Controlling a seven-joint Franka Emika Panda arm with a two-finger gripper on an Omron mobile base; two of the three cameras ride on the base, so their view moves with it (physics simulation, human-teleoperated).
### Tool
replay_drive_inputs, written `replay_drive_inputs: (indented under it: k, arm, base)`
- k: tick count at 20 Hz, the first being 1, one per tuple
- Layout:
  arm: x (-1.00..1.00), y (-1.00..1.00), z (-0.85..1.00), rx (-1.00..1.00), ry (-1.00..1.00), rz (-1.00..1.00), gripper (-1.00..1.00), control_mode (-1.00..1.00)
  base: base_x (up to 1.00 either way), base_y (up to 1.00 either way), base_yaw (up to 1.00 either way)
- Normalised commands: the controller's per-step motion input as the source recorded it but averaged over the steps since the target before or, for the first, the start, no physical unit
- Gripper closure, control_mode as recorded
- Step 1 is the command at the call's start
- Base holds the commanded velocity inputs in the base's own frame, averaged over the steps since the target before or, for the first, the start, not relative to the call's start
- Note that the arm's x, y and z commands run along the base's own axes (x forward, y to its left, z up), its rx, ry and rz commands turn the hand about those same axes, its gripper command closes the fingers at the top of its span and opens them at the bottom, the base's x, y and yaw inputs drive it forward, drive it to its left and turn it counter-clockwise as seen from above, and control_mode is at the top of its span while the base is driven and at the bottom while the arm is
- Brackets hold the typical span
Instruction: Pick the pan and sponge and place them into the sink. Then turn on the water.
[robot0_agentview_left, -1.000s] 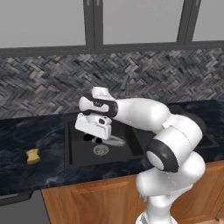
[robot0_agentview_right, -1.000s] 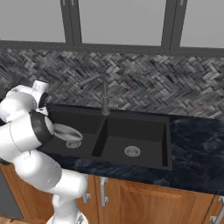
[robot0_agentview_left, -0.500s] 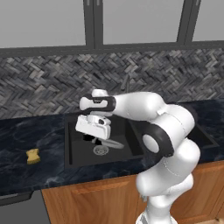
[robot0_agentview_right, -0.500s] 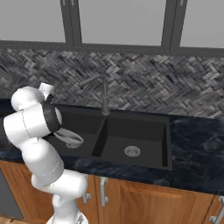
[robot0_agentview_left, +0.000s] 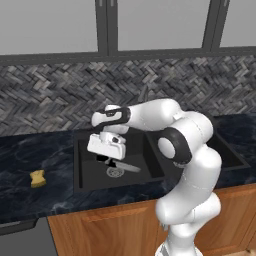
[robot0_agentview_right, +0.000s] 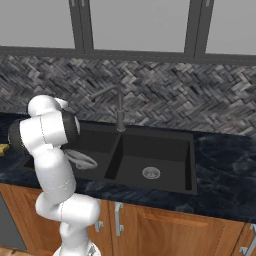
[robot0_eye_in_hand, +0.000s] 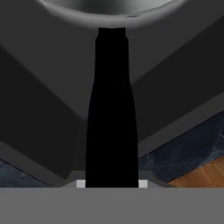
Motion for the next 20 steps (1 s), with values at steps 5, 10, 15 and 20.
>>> replay_drive_inputs:
  k: [5, 10, 15, 20]
  arm:
    - [0.27, 0.0, -0.31, 0.0, 0.02, 0.02, 1.0, -1.0]
    - [0.31, 0.0, -0.32, 0.0, 0.01, 0.02, 1.0, -1.0]
    - [0.35, 0.03, -0.25, 0.0, 0.0, 0.02, 1.0, -1.0]
    - [0.38, 0.02, -0.25, 0.0, 0.01, 0.03, 1.0, -1.0]
  base:
    - [0.0, 0.0, 0.0]
    - [0.0, 0.0, 0.0]
    - [0.0, 0.0, 0.0]
    - [0.0, 0.0, 0.0]
